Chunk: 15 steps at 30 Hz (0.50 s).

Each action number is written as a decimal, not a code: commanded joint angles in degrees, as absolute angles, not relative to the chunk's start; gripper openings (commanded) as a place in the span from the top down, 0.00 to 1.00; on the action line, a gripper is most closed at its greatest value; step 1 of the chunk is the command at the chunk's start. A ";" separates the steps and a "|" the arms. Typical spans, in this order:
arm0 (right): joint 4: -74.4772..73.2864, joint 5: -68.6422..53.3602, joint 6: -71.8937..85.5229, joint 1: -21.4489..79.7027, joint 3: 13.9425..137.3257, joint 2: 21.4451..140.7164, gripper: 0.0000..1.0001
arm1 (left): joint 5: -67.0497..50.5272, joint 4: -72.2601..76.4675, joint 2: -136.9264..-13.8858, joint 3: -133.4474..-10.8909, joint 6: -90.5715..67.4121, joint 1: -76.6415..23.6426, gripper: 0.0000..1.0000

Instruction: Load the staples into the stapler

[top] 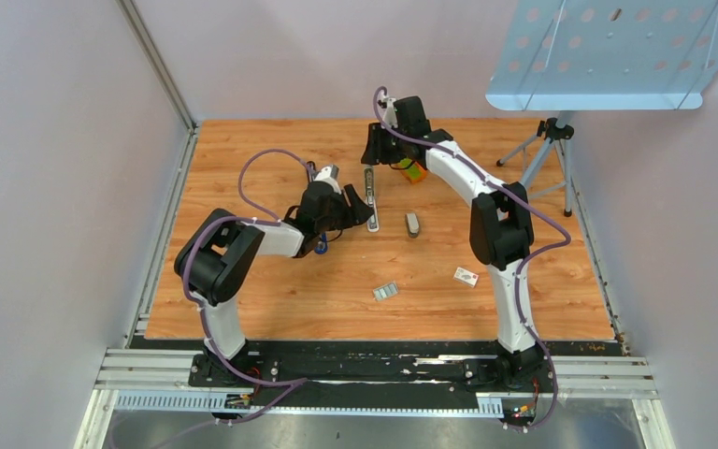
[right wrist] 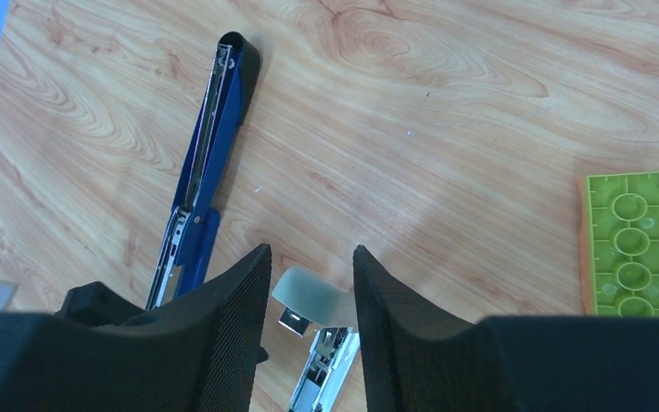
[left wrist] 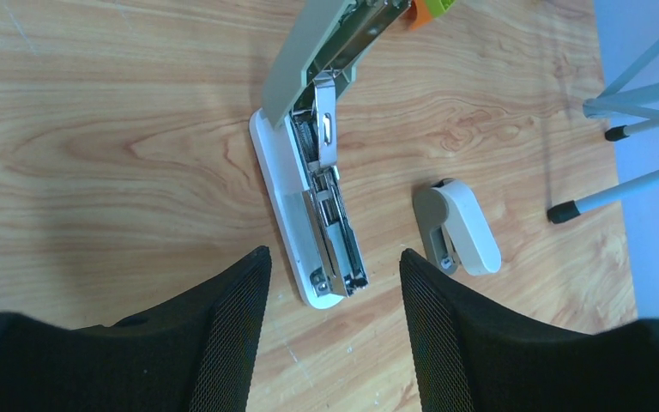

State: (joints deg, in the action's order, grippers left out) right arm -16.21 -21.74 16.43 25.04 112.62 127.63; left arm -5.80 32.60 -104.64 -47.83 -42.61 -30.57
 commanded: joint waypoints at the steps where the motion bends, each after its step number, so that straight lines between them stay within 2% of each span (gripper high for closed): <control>1: -17.66 -24.23 15.64 24.33 113.79 128.64 0.57 | -5.76 34.80 -108.07 -50.39 -42.01 -30.85 0.42; 10: -18.01 -26.08 14.50 24.07 112.74 128.51 0.62 | -6.33 34.74 -111.78 -52.02 -40.82 -30.85 0.53; 15: -18.02 -27.01 14.03 24.00 111.23 127.14 0.68 | -6.23 34.63 -112.63 -52.20 -40.58 -30.85 0.58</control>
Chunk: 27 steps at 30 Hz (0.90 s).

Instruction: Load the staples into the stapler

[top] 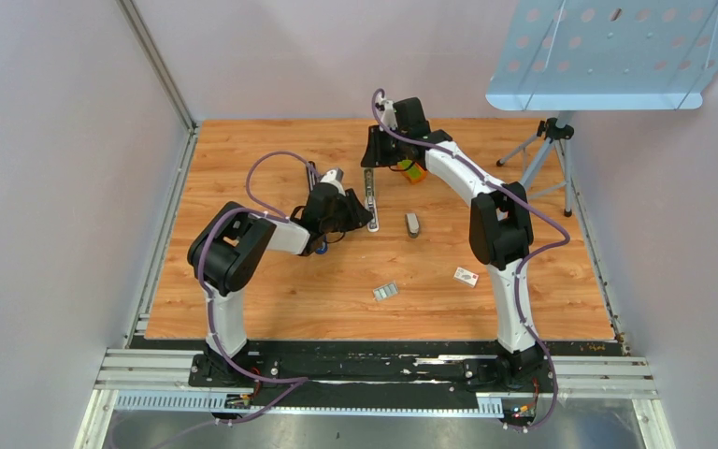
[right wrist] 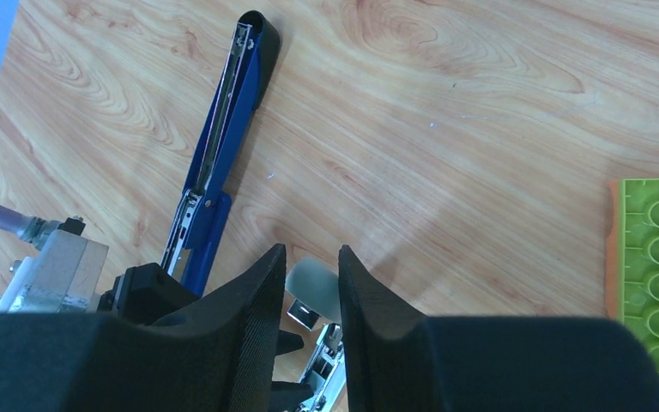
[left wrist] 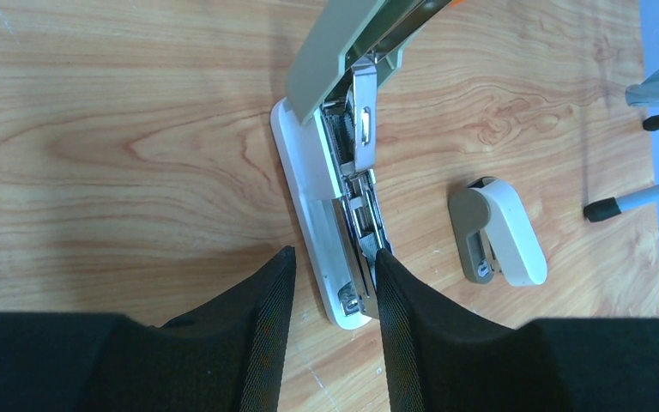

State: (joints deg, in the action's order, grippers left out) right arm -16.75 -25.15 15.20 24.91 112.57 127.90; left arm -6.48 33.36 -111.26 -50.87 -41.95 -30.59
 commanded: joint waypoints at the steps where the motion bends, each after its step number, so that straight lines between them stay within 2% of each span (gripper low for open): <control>1: -18.02 -27.24 13.84 24.07 110.76 126.77 0.69 | -6.24 34.60 -112.83 -52.21 -40.56 -30.83 0.59; 21: -19.62 -29.56 11.90 25.15 97.39 117.96 0.72 | -5.35 32.98 -111.87 -51.94 -40.37 -30.85 0.61; 27: -20.43 -25.19 14.15 25.14 95.67 115.75 0.71 | -5.56 31.73 -107.48 -49.93 -41.15 -30.84 0.55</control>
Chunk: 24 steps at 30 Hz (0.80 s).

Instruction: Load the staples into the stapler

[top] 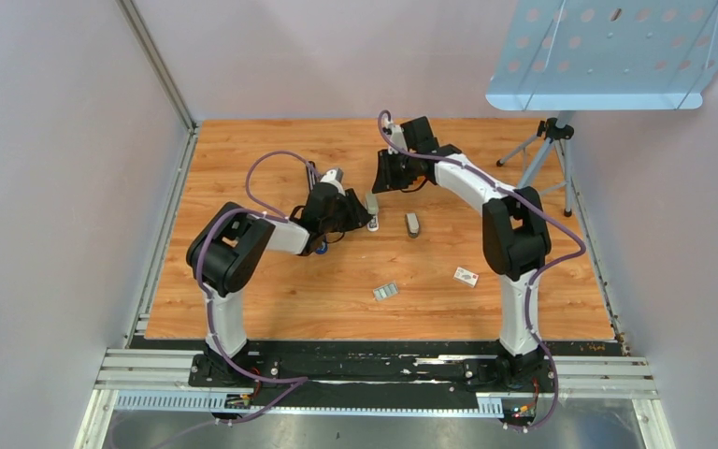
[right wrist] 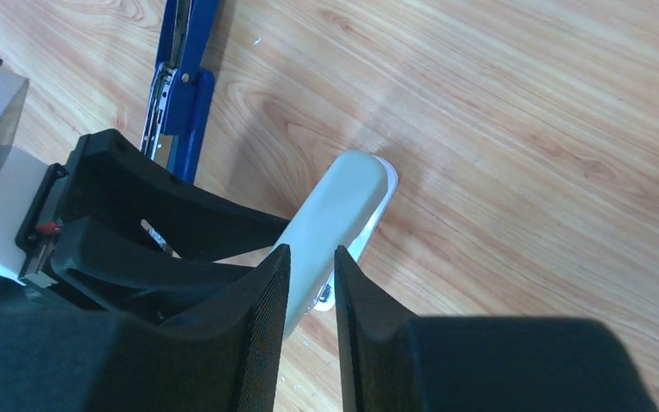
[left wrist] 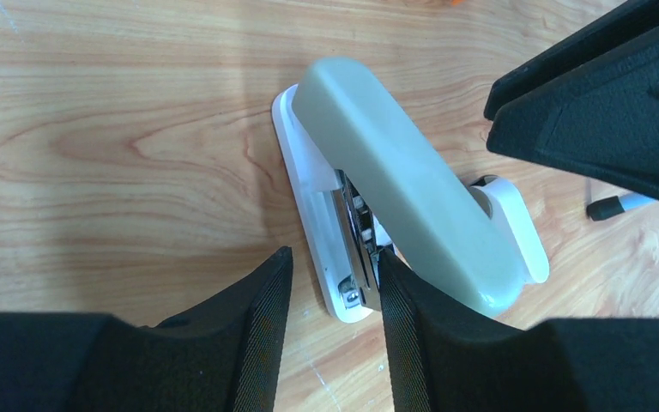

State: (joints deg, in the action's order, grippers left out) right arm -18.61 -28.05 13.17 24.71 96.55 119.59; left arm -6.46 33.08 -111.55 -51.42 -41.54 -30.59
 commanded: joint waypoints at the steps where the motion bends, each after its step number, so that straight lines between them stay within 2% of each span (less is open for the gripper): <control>1: -20.80 -24.69 14.40 25.18 95.69 115.59 0.70 | -5.68 31.53 -106.63 -49.58 -41.22 -30.85 0.54; 14: -22.75 -22.54 17.37 26.28 91.07 113.42 0.66 | -5.05 29.79 -96.22 -42.41 -43.97 -30.85 0.50; 24: -22.79 -21.65 18.87 28.34 91.25 117.45 0.65 | -6.47 30.05 -99.04 -45.81 -41.01 -30.85 0.46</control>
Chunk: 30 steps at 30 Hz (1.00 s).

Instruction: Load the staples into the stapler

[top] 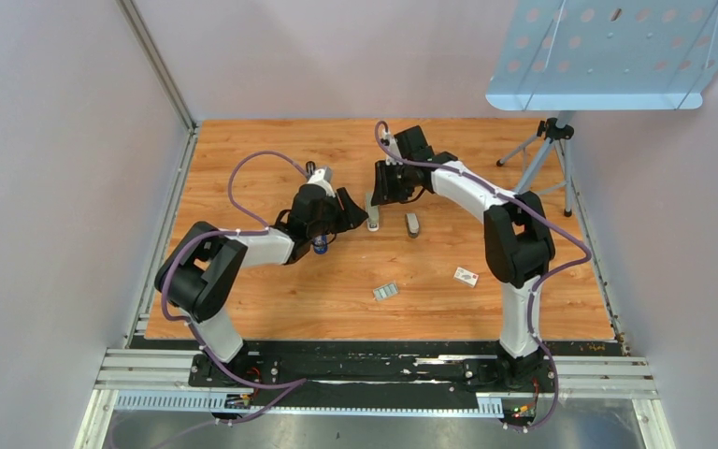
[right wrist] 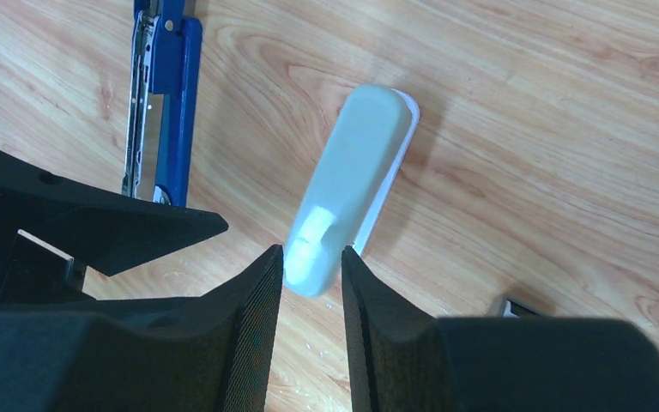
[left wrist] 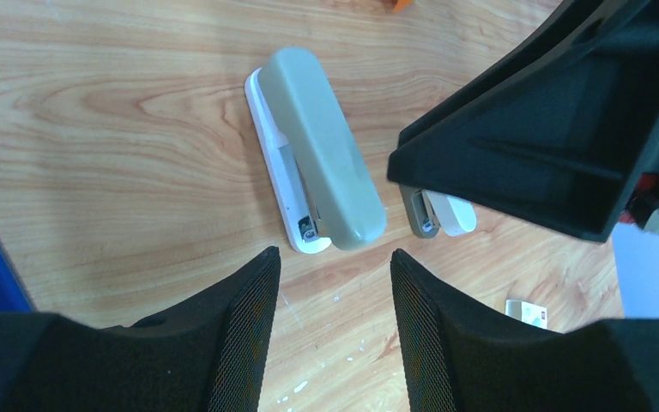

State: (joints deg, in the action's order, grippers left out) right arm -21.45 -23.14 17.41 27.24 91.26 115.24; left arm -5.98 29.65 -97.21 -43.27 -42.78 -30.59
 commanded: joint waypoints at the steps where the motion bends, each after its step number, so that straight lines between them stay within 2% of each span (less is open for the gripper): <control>1: -22.81 -21.67 18.86 28.33 91.31 118.06 0.65 | -6.57 29.87 -99.60 -46.21 -40.99 -30.85 0.47; 19: -23.90 -18.37 18.20 28.88 87.84 120.78 0.73 | -7.11 30.13 -106.87 -48.07 -39.93 -30.80 0.55; 27: -27.15 -17.34 17.27 29.13 92.03 119.41 0.73 | -6.87 26.89 -102.98 -47.89 -39.12 -30.85 0.55; 30: -28.26 -16.85 17.38 29.06 93.01 116.89 0.69 | -6.65 24.40 -99.69 -47.55 -38.79 -30.85 0.53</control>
State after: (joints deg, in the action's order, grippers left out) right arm -21.82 -20.45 18.50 28.21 91.85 118.65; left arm -7.05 27.00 -104.79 -46.54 -40.38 -30.59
